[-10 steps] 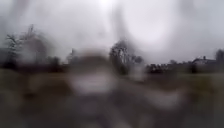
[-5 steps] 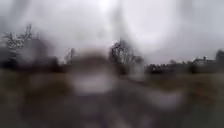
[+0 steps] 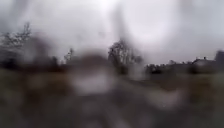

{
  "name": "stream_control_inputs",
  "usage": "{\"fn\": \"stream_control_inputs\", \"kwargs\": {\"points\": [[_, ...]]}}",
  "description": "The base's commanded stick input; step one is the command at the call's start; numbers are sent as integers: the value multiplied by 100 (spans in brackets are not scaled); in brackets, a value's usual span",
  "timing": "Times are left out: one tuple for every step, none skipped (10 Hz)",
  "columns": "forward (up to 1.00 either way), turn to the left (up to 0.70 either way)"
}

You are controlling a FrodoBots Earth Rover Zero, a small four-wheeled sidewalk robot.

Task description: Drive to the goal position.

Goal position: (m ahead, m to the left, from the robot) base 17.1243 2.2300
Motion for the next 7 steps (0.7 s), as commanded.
{"fn": "stream_control_inputs", "kwargs": {"points": [[85,0],[85,0],[85,0],[85,0],[85,0],[85,0],[85,0]]}}
